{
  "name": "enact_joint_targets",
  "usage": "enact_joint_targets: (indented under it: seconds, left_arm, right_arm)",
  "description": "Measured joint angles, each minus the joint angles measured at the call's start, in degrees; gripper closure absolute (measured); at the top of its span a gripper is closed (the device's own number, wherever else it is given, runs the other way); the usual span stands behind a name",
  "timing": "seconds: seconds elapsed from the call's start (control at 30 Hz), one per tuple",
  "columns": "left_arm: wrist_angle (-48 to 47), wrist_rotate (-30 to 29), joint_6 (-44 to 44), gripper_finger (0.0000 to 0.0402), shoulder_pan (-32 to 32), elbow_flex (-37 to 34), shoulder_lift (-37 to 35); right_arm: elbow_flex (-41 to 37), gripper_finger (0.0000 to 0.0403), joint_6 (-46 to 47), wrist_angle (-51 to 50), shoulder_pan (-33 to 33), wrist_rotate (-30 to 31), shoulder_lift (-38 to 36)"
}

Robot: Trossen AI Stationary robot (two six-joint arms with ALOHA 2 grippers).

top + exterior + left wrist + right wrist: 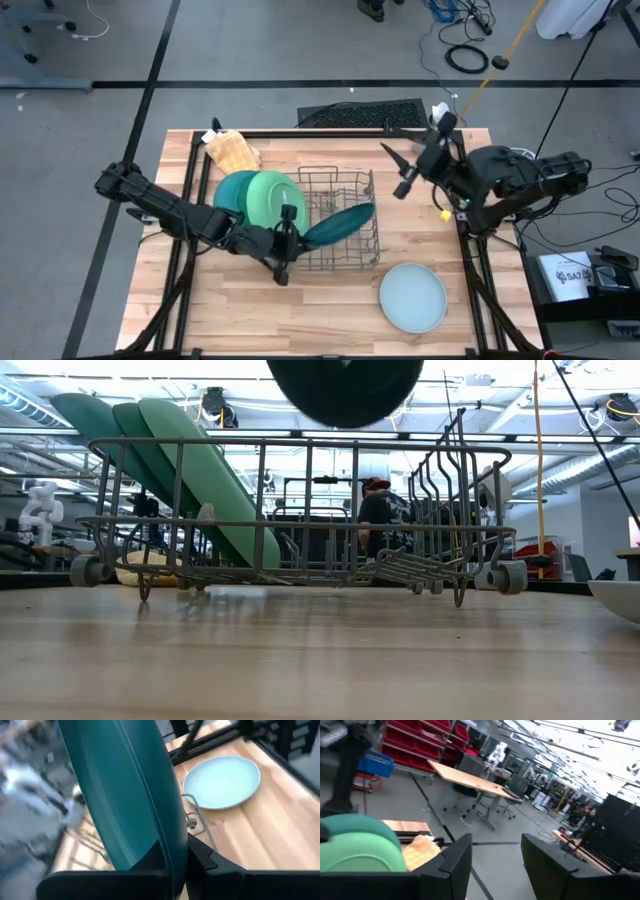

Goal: Sort dishes
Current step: Put the dark blue plate into the dishwasher rack

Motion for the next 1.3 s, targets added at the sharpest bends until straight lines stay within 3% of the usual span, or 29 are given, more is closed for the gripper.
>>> enact_joint_targets:
  seconds: [0.23,0.5,0.7,0.87,1.1,1.3]
  left_arm:
    - [-1.5,0.1,-25.5,0.0377,3.5,0.0,0.1]
    - [-1.5,2.1,-50.1,0.0377,7.8,0.0,0.1]
    - [-4.5,4.0,-66.5,0.0377,10.7,0.0,0.1]
    - [-10.4,3.7,-74.6,0.0377,11.3,0.0,0.1]
    - [-11.1,1.6,-79.9,0.0377,11.7,0.0,0.4]
    - [-9.5,1.9,-83.2,0.0373,12.3,0.0,2.0]
  right_arm:
    - [0.0,0.0263,0.3,-2.2,4.7,0.1,0.6]
    - [0.0,0.0286,6.7,-7.0,11.6,0.4,8.0]
    - [0.0,0.0307,6.7,-7.4,18.1,12.0,14.6]
    - [-0.1,0.0326,1.7,-7.1,23.1,26.0,15.5]
    - [-0.1,0.0350,10.8,-17.3,28.7,29.5,12.6]
    - [0.0,0.0361,19.3,-26.7,30.8,36.7,12.3]
